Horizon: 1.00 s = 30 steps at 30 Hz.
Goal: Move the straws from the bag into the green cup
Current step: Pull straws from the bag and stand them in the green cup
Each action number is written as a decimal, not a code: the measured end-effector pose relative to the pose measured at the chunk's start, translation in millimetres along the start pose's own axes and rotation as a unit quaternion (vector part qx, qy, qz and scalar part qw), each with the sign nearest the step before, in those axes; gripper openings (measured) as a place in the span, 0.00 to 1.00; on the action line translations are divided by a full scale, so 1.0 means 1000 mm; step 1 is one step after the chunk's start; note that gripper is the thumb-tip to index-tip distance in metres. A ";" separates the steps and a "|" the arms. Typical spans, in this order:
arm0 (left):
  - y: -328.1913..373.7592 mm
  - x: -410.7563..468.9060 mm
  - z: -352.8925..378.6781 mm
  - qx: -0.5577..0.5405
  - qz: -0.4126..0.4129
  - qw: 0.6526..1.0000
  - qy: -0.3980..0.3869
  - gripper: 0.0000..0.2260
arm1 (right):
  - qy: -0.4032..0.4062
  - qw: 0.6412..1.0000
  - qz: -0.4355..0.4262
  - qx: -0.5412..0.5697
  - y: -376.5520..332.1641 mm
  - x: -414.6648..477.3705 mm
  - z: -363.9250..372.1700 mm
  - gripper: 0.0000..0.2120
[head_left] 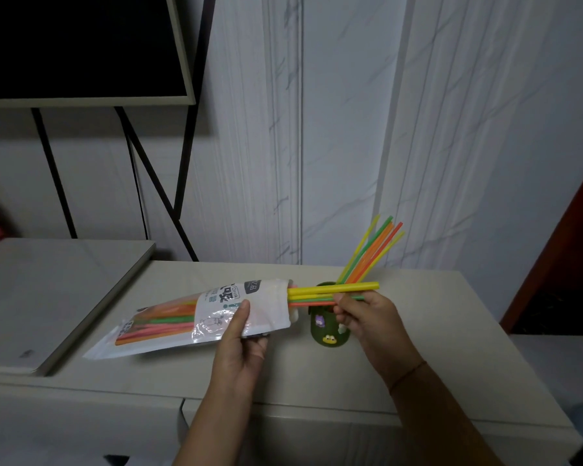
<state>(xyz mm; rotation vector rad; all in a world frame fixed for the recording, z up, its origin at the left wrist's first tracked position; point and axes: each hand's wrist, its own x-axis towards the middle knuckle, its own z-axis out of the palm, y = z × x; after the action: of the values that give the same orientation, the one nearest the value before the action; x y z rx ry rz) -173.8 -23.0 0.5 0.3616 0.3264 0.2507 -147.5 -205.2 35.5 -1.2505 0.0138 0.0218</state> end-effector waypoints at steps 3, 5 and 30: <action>-0.004 -0.001 0.001 -0.008 -0.010 1.000 0.000 0.23 | -0.036 0.997 0.018 0.060 -0.002 -0.003 0.007 0.05; -0.010 -0.003 0.003 -0.007 -0.016 1.000 0.001 0.20 | -0.043 0.995 0.028 0.089 0.003 -0.004 0.014 0.09; -0.011 -0.004 0.000 -0.024 -0.020 0.999 0.009 0.17 | -0.015 0.997 -0.017 0.077 0.003 -0.004 0.018 0.06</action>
<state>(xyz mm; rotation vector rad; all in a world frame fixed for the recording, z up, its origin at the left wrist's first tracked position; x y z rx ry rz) -175.0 -33.9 -2.6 0.3058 0.3440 0.2222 -151.8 -187.1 39.0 -1.0969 -0.0308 0.0095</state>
